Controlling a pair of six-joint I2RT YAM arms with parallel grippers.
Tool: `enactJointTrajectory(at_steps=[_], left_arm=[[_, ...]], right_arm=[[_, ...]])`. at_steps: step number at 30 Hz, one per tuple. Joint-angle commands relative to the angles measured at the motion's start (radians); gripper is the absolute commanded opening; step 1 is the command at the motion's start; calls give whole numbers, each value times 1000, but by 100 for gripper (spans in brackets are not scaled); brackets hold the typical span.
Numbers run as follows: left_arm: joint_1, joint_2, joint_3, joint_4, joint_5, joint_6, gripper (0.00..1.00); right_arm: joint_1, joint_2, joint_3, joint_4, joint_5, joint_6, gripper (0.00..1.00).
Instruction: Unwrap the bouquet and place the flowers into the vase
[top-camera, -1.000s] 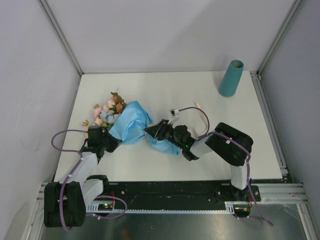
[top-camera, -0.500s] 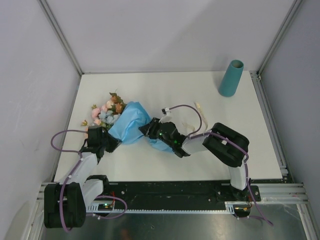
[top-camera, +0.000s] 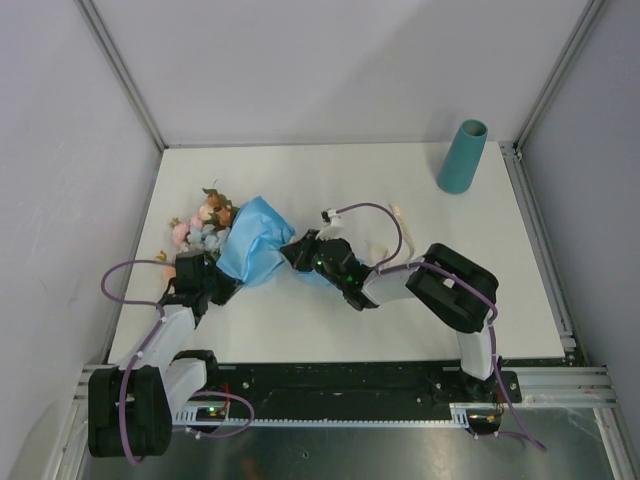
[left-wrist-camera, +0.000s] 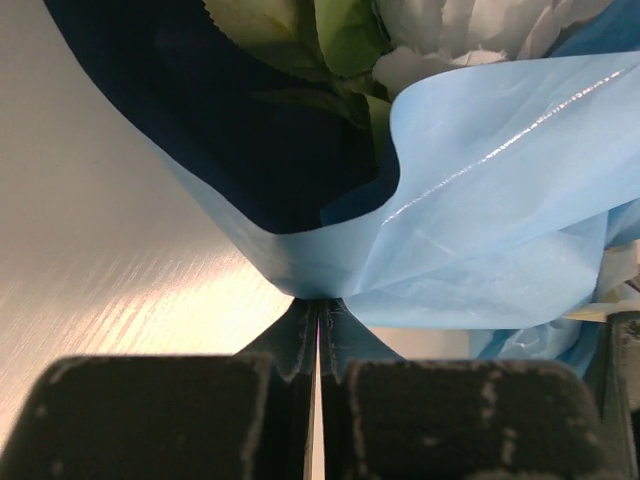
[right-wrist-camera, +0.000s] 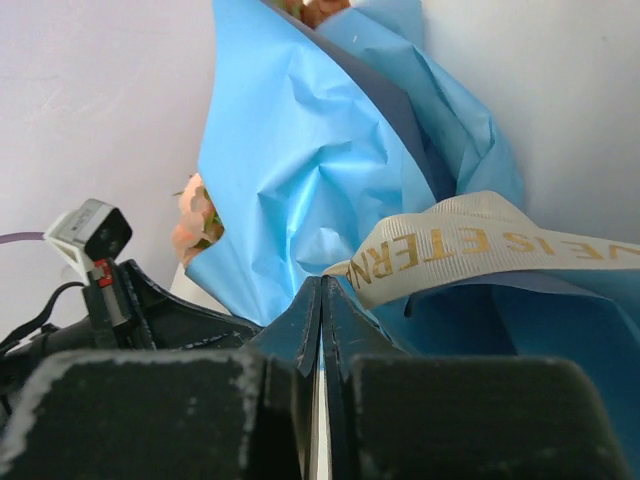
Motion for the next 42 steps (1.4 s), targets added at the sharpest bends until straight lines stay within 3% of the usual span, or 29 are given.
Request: enactJointTrajectory(at_steps=[1, 16, 24, 31, 42], left_arm=[[-4, -20, 10, -3, -11, 17, 0], [-5, -12, 21, -22, -44, 30, 0], [-4, -44, 45, -58, -72, 37, 0], [-4, -63, 38, -62, -58, 26, 0], [-4, -72, 38, -64, -41, 23, 0]], right_arm=[[-12, -63, 11, 182, -54, -71, 0], [-56, -184, -90, 273, -141, -85, 0], [-85, -239, -175, 229, -135, -76, 0], [-18, -259, -156, 53, -74, -95, 24], [11, -150, -63, -92, -22, -26, 35]])
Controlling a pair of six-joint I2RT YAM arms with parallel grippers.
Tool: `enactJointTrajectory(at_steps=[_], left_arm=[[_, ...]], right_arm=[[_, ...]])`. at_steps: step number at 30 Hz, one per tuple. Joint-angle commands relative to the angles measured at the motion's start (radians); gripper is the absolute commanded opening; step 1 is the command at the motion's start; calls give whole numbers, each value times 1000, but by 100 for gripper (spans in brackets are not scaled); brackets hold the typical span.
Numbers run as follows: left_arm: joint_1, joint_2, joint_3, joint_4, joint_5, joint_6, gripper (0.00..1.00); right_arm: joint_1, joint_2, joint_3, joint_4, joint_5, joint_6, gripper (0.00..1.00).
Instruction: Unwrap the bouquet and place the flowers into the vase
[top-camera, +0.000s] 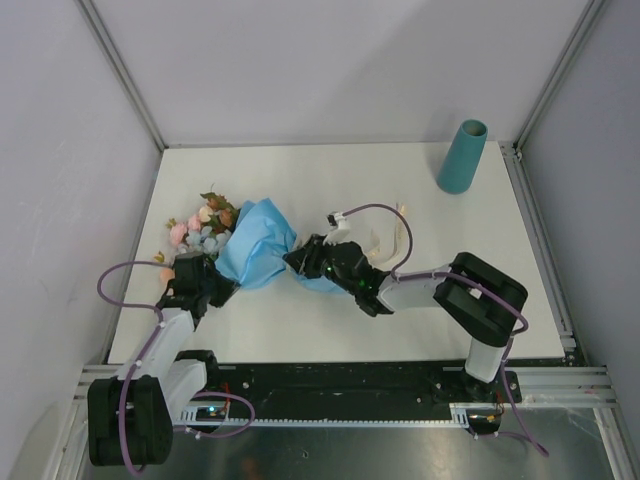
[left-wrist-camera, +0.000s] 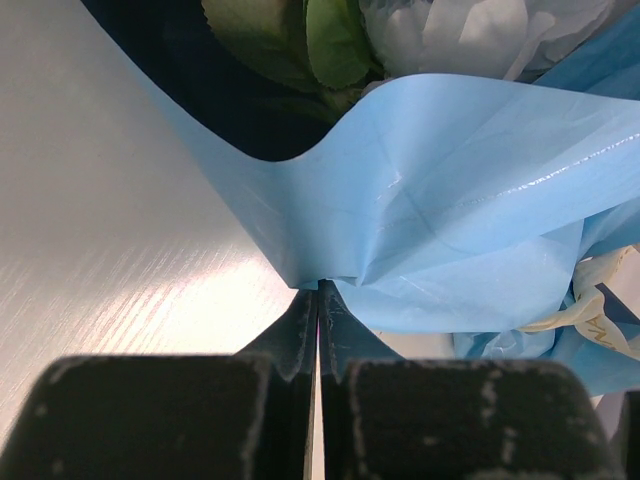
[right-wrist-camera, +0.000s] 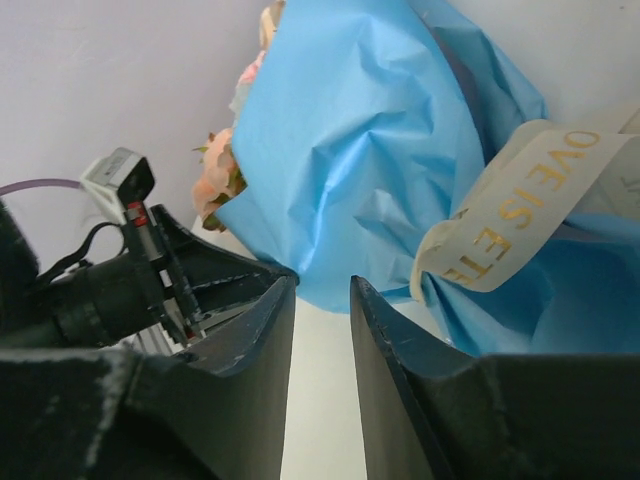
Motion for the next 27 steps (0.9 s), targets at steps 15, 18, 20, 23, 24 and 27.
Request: enactJointTrajectory(at_steps=[15, 18, 20, 23, 24, 27], left_arm=[[-5, -15, 32, -2, 14, 12, 0], [-4, -12, 31, -1, 19, 4, 0], [-4, -11, 32, -2, 19, 3, 0], [-5, -13, 31, -1, 20, 1, 0], [-5, -14, 29, -1, 20, 0, 0], [-5, -15, 25, -1, 20, 0, 0]], right_arm=[[0, 103, 162, -231, 120, 63, 40], [0, 116, 183, -255, 127, 71, 41], [1, 121, 190, -267, 137, 81, 41], [-1, 136, 197, -252, 132, 89, 41], [-2, 142, 200, -233, 114, 91, 41], [-11, 169, 212, -199, 82, 112, 41]])
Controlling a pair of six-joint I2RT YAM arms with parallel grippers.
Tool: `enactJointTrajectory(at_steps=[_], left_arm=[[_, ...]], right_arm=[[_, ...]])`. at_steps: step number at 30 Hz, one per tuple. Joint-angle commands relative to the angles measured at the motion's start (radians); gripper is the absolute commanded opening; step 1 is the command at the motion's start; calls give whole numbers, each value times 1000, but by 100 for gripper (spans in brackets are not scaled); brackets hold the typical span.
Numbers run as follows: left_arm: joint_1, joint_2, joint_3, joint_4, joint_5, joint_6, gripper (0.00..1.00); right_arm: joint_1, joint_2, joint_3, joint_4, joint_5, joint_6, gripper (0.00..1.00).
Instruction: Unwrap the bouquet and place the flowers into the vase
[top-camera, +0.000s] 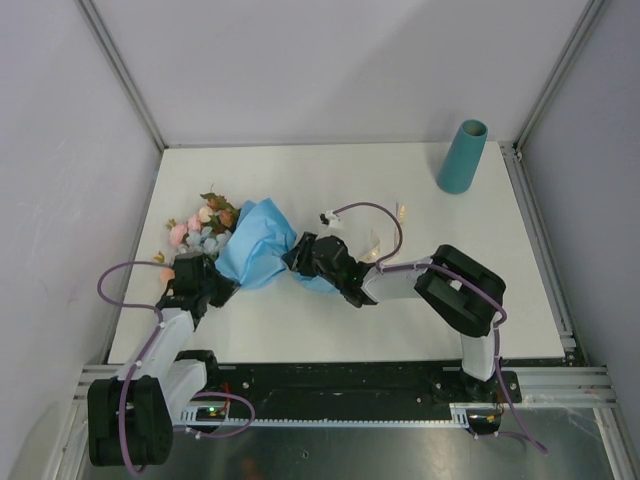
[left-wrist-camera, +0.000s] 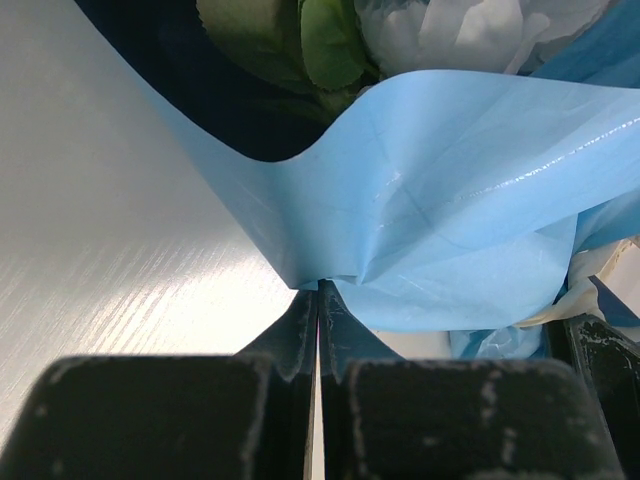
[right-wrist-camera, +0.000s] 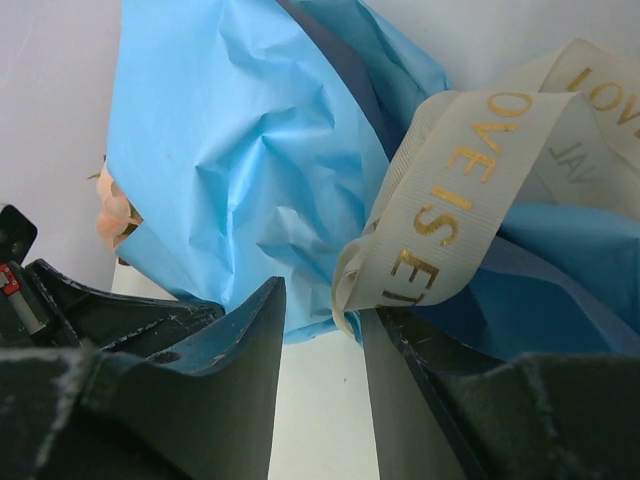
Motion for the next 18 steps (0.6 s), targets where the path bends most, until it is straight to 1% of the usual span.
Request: enactJointTrajectory(at_steps=[1, 7, 13, 18], left_arm=[[-4, -14, 24, 1, 11, 2, 0], [-4, -14, 26, 0, 15, 1, 0], [-4, -10, 25, -1, 9, 12, 0], [-5, -21, 40, -29, -17, 33, 0]], right_arm=[[-11, 44, 51, 58, -18, 39, 42], [-38, 82, 65, 119, -52, 62, 39], [-75, 93, 50, 261, -138, 50, 28], [-108, 51, -7, 372, -171, 25, 5]])
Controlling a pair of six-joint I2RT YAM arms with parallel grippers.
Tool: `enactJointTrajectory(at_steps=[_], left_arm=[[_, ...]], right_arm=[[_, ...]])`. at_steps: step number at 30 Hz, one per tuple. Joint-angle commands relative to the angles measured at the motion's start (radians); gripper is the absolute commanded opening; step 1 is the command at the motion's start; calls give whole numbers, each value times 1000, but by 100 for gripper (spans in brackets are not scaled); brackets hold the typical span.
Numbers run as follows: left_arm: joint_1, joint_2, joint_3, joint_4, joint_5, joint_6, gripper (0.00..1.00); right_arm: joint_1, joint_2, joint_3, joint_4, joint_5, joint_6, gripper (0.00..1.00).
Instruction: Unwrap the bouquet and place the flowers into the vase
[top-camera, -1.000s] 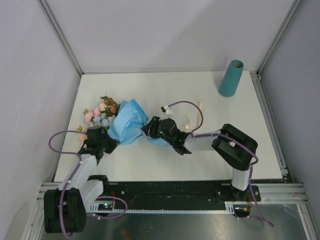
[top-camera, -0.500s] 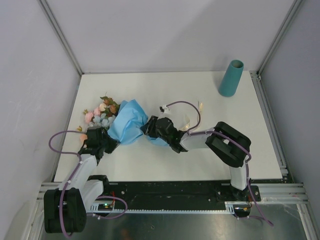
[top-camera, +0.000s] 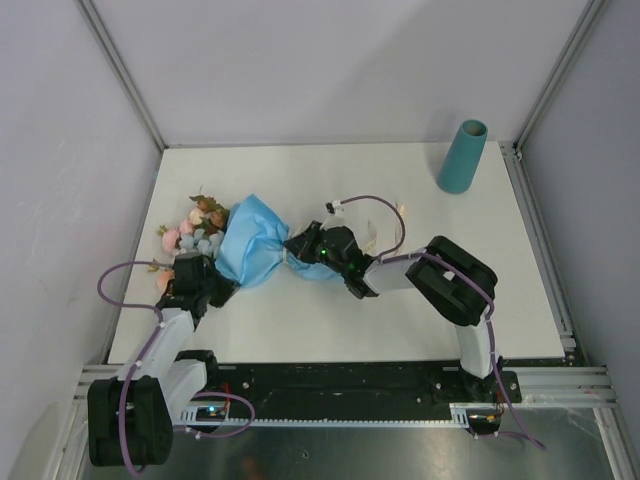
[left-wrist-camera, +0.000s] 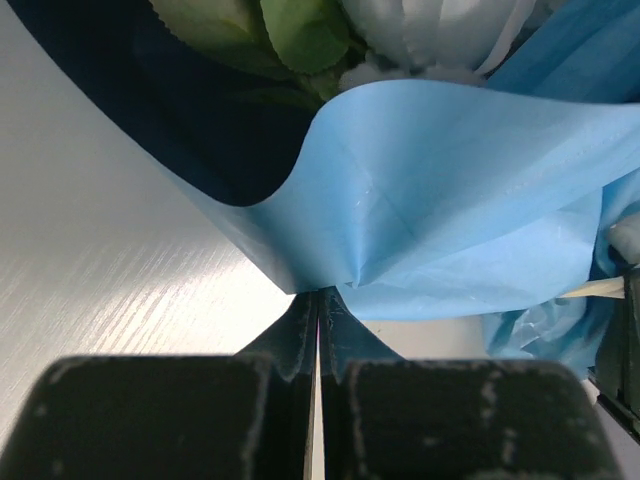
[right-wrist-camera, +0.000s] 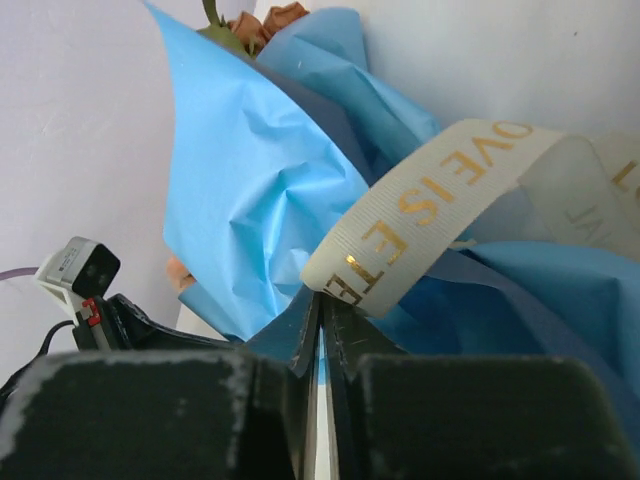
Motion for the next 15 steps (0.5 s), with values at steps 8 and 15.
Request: enactJointTrajectory(at_steps=[8, 15], left_arm=[[-5, -48, 73, -86, -102, 56, 0], [-5, -17, 79, -96, -118, 70, 0]], right_arm=[[-87, -67, -155, 341, -123, 9, 0], [-86, -40, -191, 524, -277, -36, 0]])
